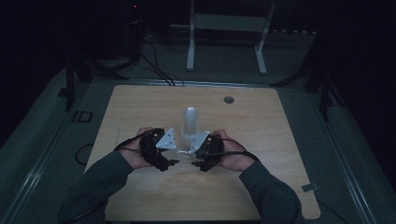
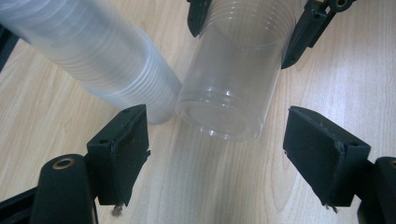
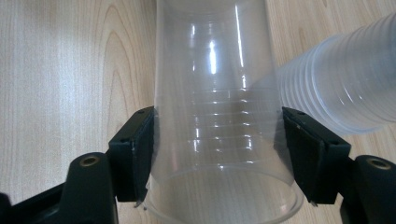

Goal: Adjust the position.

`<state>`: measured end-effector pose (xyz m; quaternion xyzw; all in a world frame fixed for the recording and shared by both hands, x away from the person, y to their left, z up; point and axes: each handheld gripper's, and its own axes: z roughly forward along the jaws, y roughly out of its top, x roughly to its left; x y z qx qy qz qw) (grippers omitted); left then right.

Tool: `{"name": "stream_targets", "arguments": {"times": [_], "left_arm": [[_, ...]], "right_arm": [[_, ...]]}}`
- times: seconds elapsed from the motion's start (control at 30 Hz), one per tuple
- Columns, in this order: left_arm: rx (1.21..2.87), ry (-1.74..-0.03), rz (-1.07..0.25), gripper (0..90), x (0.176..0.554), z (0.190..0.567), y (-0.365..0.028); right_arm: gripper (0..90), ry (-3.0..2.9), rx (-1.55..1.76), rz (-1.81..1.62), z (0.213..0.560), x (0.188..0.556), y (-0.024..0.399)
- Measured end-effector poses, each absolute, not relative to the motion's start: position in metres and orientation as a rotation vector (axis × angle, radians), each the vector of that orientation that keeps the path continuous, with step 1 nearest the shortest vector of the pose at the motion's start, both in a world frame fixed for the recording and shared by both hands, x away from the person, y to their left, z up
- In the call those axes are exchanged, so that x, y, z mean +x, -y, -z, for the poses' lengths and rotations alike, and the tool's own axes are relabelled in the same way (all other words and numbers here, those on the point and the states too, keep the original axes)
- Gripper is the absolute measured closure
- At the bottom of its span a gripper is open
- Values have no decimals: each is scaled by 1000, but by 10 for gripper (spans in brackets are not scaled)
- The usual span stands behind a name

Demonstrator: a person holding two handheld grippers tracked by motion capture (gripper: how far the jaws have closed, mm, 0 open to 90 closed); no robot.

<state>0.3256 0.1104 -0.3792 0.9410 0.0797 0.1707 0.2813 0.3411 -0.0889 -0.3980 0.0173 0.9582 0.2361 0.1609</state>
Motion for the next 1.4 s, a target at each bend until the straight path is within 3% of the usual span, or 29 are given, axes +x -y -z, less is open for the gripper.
{"name": "stream_targets", "arguments": {"times": [0.7, 1.17, 1.4], "left_arm": [[2630, -126, -439, 225, 329, 383, -93], [2624, -154, -386, 225, 332, 390, -88], [2536, -255, -339, 277, 329, 397, -86]], "right_arm": [[315, -2746, 12, -662, 398, 338, 84], [316, -2748, -3, -666, 396, 336, 81], [316, -2745, -25, -666, 395, 335, 81]]}}
